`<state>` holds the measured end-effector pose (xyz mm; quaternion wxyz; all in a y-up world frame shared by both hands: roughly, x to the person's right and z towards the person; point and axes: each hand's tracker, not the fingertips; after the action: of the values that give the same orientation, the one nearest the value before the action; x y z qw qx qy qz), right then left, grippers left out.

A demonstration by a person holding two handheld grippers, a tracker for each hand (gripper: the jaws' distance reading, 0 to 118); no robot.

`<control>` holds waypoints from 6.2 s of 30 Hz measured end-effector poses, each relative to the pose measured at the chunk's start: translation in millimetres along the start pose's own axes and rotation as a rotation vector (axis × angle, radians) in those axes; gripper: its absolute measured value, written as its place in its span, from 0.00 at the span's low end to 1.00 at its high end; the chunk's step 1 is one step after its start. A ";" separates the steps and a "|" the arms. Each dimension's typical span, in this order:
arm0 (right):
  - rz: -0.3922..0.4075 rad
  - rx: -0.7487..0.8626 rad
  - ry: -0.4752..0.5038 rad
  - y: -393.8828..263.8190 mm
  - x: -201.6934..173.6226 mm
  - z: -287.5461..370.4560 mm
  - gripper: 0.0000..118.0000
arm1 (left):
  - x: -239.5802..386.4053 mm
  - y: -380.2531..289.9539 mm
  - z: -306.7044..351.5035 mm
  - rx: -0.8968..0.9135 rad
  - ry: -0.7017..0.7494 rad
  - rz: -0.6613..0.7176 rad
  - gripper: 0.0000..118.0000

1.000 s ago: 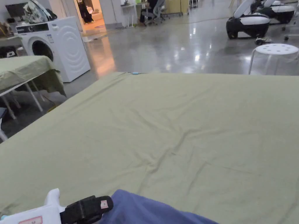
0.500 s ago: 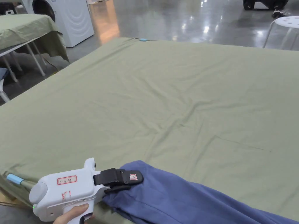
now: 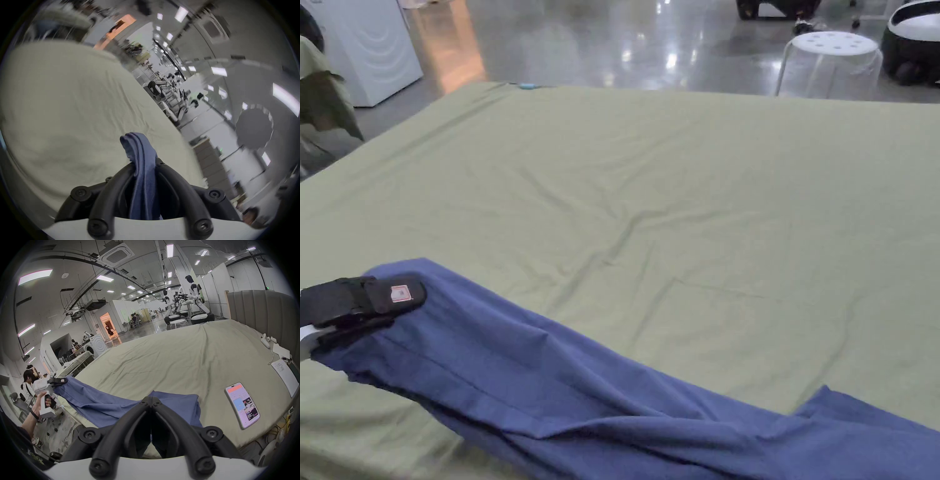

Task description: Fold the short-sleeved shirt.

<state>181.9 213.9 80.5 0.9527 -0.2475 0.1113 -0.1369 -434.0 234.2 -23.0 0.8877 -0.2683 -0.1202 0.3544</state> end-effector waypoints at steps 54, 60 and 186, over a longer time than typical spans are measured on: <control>-0.025 -0.070 0.011 -22.8 9.8 12.0 0.00 | -20.9 -174.7 -151.2 -0.331 -0.360 0.533 0.18; -0.021 -0.064 -0.003 -24.1 17.3 15.5 0.00 | -8.2 -158.2 -122.9 -0.244 -0.310 0.449 0.08; 0.290 0.378 -0.100 66.8 -13.1 -20.1 0.00 | 205.1 -135.1 -27.3 0.454 0.102 -0.811 0.03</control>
<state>177.8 265.3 31.7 0.9961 -0.0525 0.0707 -0.0048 -199.1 284.0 35.0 0.9956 -0.0159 -0.0909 -0.0178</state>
